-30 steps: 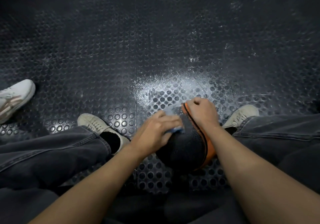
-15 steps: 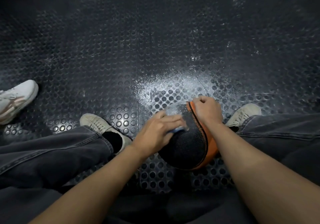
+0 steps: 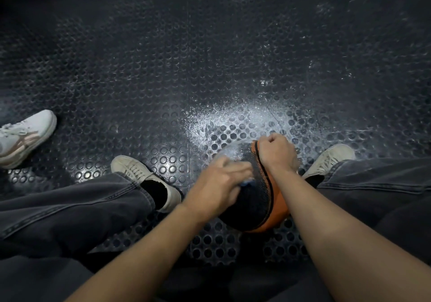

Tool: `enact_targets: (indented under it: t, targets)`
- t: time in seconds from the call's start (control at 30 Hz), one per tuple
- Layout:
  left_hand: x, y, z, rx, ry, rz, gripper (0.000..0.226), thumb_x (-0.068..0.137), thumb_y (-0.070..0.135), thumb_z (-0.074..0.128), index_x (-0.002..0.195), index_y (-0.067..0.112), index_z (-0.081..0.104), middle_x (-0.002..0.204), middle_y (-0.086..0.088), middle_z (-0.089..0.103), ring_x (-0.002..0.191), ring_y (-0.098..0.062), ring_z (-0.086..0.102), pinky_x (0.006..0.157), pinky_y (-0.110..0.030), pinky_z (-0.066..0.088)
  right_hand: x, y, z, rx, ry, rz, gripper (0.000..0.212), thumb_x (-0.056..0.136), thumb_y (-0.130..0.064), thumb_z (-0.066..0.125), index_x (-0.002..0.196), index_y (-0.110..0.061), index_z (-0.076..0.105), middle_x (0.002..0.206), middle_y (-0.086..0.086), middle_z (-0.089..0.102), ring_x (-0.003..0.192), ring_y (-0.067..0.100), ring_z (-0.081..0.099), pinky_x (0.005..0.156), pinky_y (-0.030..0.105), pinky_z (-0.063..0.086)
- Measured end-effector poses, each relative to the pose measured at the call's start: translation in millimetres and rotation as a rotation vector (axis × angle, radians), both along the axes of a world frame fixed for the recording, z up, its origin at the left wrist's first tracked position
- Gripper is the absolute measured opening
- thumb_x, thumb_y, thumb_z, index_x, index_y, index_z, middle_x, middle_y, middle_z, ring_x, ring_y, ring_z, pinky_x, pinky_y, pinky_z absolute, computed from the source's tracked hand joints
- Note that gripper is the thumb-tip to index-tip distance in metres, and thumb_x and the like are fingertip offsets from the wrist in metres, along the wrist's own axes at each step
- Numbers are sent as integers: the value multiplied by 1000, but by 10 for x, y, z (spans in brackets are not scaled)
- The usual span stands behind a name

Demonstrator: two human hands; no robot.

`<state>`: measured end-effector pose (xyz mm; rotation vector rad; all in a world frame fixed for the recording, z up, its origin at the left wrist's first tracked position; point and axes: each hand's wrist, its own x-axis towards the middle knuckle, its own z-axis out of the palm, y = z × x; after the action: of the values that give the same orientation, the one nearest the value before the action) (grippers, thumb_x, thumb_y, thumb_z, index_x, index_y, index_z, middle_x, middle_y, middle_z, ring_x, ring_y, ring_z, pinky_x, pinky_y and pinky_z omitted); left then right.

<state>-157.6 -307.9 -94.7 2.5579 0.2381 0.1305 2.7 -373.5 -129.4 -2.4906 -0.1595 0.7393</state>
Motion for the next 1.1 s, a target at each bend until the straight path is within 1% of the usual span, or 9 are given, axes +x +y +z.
enact_targets:
  t: [0.13, 0.23, 0.37, 0.47, 0.57, 0.67, 0.8, 0.93, 1.1]
  targets:
    - [-95, 63, -31, 8, -14, 18, 25, 91, 23, 56, 112, 29, 68, 122, 18, 62, 83, -13, 48, 71, -25, 46, 19, -107, 93, -109, 30, 20, 28, 100, -43, 40, 109, -22, 57, 107, 6, 60, 94, 27, 50, 91, 41, 40]
    - [-319, 164, -11, -10, -2, 165, 23, 88, 16, 62, 110, 23, 70, 116, 13, 66, 83, -18, 57, 71, -38, 52, -8, -101, 157, -207, 94, 106, 48, 102, -40, 36, 142, -15, 39, 129, 13, 54, 113, 33, 52, 105, 51, 37]
    - [-316, 107, 80, -14, 50, 85, 19, 88, 17, 64, 106, 22, 70, 111, 15, 62, 90, -10, 59, 76, -32, 53, -160, 18, 79, 22, 52, 314, 22, 103, -31, 39, 119, -20, 49, 108, -2, 57, 81, 12, 49, 97, 51, 45]
    - [-247, 277, 27, -82, 119, 291, 16, 90, 20, 65, 103, 22, 73, 104, 14, 62, 84, -6, 60, 76, -30, 54, -267, 14, 70, -52, 36, 397, 19, 102, -40, 37, 107, -30, 53, 101, -6, 56, 90, 20, 59, 97, 54, 47]
    - [-235, 238, 13, -159, 195, 399, 20, 91, 26, 63, 105, 14, 72, 104, 7, 58, 88, -8, 56, 88, -33, 50, -232, -50, 96, -90, 27, 298, 15, 98, -41, 42, 91, -29, 48, 116, 4, 54, 106, 29, 56, 99, 55, 46]
    - [-265, 22, 121, -203, 171, 259, 28, 93, 34, 59, 110, 14, 70, 108, 9, 53, 94, -7, 53, 90, -22, 43, -145, -75, 114, -185, 26, 254, 35, 94, -48, 48, 108, -18, 58, 129, 10, 54, 114, 34, 54, 101, 53, 45]
    - [-105, 33, 45, -177, 178, 296, 22, 95, 30, 56, 97, 13, 70, 102, 4, 55, 84, -8, 53, 80, -24, 47, -65, -115, 81, -208, 22, 270, 32, 95, -45, 50, 82, -15, 51, 105, 7, 62, 98, 28, 59, 95, 45, 47]
    - [55, 14, 31, -167, 193, 453, 22, 94, 21, 60, 72, 19, 62, 85, 7, 55, 65, -2, 48, 61, -12, 41, -130, -105, 57, -147, 55, 222, 20, 94, -41, 49, 79, -28, 45, 115, 1, 58, 104, 26, 54, 107, 52, 38]
    - [-161, -63, 47, -165, 131, 217, 14, 89, 22, 62, 90, 14, 74, 94, 7, 64, 77, -12, 60, 70, -30, 51, -152, -198, -10, -166, 103, 231, 25, 98, -50, 44, 99, -26, 54, 111, -1, 50, 88, 21, 45, 109, 53, 35]
